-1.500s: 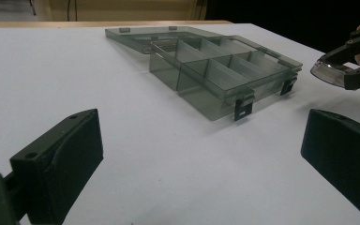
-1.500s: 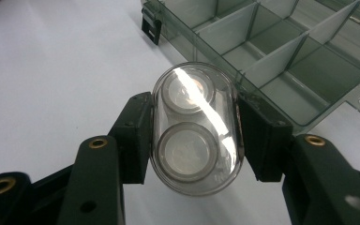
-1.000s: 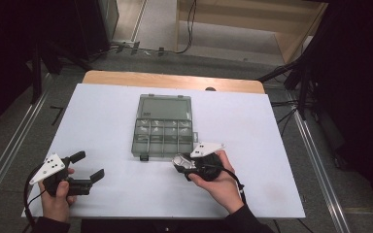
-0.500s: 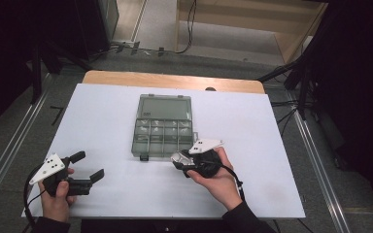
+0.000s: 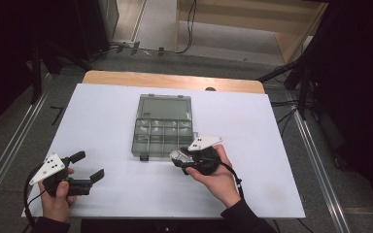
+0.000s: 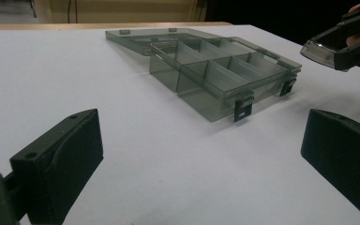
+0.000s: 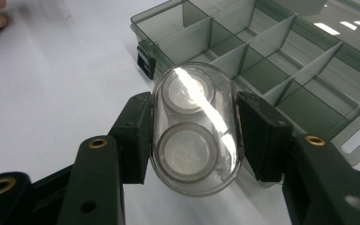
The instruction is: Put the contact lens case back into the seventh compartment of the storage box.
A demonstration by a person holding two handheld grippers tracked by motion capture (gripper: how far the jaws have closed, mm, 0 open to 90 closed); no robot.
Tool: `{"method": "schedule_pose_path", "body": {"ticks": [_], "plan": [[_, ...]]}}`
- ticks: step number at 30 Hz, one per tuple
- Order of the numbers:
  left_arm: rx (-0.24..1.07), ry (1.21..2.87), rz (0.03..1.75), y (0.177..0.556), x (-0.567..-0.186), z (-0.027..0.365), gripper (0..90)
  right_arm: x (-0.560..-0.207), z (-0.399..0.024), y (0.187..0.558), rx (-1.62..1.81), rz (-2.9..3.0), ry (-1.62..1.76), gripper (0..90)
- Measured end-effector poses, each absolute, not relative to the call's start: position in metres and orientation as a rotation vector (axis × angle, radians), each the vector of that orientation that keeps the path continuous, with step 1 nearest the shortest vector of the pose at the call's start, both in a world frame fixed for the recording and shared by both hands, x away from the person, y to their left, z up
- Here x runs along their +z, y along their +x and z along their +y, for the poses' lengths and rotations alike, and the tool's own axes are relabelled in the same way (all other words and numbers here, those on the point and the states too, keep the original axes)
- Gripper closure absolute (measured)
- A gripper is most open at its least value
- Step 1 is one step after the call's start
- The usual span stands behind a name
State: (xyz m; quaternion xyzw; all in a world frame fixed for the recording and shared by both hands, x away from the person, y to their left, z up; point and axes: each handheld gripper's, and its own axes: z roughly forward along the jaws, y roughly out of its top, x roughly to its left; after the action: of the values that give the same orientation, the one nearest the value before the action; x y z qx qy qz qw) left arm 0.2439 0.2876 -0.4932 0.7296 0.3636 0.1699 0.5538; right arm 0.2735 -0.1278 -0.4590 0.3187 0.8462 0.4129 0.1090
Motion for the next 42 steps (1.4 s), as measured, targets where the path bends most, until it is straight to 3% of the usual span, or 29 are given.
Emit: {"method": "schedule_pose_path", "body": {"ticks": [42], "plan": [[0.398, 1.716, 0.858, 0.244, -0.493, 0.288, 0.0, -0.444, -0.120, 0.290, 1.213, 2.473, 0.948, 46.8]]}}
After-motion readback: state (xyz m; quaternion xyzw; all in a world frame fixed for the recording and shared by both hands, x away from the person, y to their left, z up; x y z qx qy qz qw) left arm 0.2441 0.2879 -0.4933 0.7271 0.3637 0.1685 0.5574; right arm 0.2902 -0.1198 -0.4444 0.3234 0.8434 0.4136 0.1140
